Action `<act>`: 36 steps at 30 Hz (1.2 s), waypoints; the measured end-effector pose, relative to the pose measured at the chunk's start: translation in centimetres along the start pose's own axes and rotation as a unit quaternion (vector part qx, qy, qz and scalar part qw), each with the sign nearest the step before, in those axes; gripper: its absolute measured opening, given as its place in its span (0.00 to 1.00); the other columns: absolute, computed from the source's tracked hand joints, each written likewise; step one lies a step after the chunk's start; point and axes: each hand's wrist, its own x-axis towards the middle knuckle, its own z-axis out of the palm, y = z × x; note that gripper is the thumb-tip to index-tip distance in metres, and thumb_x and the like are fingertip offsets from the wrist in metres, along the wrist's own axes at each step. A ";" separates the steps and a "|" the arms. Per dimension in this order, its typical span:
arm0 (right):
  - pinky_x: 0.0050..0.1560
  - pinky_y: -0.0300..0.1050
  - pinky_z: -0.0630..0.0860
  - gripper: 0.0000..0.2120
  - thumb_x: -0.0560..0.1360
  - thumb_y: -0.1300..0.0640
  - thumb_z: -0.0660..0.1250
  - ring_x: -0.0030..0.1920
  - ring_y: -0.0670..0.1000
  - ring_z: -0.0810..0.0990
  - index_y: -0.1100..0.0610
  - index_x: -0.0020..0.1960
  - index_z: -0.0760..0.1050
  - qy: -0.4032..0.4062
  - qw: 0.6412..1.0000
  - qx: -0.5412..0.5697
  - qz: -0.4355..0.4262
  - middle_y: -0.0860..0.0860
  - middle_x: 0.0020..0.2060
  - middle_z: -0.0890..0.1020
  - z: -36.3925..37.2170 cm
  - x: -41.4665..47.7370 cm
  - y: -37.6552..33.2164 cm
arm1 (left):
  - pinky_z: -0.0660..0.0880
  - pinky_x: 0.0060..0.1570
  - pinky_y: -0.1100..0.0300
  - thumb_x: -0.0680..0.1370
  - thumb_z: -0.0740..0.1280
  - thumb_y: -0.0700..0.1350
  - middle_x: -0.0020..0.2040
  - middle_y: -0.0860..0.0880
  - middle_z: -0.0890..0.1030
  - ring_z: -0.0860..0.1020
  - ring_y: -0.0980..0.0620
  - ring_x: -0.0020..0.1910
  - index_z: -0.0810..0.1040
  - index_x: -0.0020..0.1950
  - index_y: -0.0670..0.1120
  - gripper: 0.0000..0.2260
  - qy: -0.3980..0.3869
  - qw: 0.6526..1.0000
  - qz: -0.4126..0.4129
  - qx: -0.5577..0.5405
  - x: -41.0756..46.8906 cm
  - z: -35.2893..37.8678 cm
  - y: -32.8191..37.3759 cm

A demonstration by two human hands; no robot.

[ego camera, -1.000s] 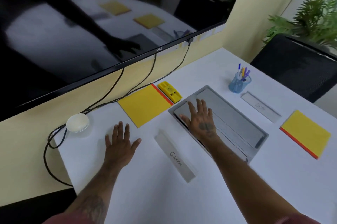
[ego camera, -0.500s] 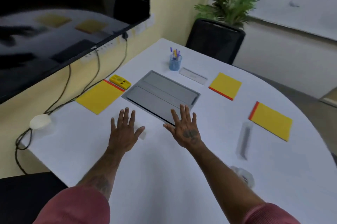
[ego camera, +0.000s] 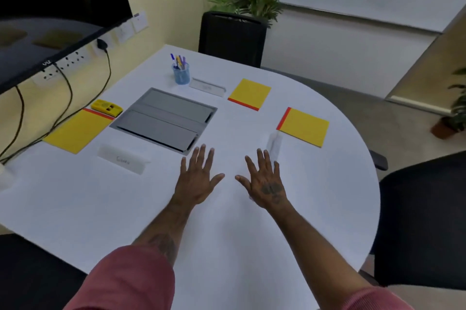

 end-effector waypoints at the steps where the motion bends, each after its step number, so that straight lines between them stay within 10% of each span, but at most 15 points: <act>1: 0.74 0.65 0.54 0.38 0.77 0.31 0.42 0.79 0.61 0.49 0.54 0.78 0.59 -0.003 1.000 0.001 0.006 0.61 0.79 0.53 0.2 -0.5 0.8 | 0.40 0.76 0.42 0.78 0.44 0.69 0.80 0.47 0.37 0.39 0.47 0.80 0.38 0.80 0.51 0.37 -0.005 1.000 0.014 -0.006 0.2 0.4 1.1; 9: 0.46 0.61 0.81 0.23 0.74 0.53 0.72 0.60 0.69 0.78 0.66 0.63 0.77 -0.026 0.994 0.069 0.082 0.69 0.66 0.73 5.0 -2.4 5.3 | 0.59 0.74 0.45 0.82 0.55 0.62 0.82 0.46 0.46 0.54 0.44 0.79 0.47 0.81 0.49 0.33 -0.101 0.989 0.109 -0.021 3.6 5.5 6.7; 17: 0.64 0.50 0.72 0.20 0.82 0.48 0.58 0.68 0.58 0.69 0.56 0.71 0.69 -0.104 0.952 0.195 0.212 0.57 0.70 0.68 9.2 -1.5 8.6 | 0.70 0.66 0.48 0.81 0.62 0.55 0.76 0.47 0.63 0.66 0.44 0.72 0.58 0.79 0.52 0.28 -0.202 0.968 0.082 -0.126 6.6 10.4 9.0; 25: 0.56 0.49 0.73 0.13 0.80 0.53 0.61 0.59 0.58 0.75 0.59 0.61 0.75 -0.110 0.934 0.250 0.229 0.58 0.59 0.76 10.6 -0.2 9.0 | 0.69 0.64 0.51 0.79 0.66 0.47 0.65 0.43 0.74 0.72 0.43 0.65 0.75 0.66 0.45 0.16 -0.217 0.952 0.018 -0.214 7.9 13.3 10.8; 36: 0.49 0.53 0.76 0.14 0.80 0.48 0.62 0.51 0.58 0.77 0.59 0.53 0.76 -0.132 0.933 0.279 0.184 0.58 0.50 0.79 8.6 0.9 9.4 | 0.70 0.57 0.52 0.81 0.64 0.51 0.59 0.42 0.74 0.75 0.44 0.58 0.73 0.57 0.43 0.13 -0.235 0.923 -0.039 -0.303 8.5 12.0 10.3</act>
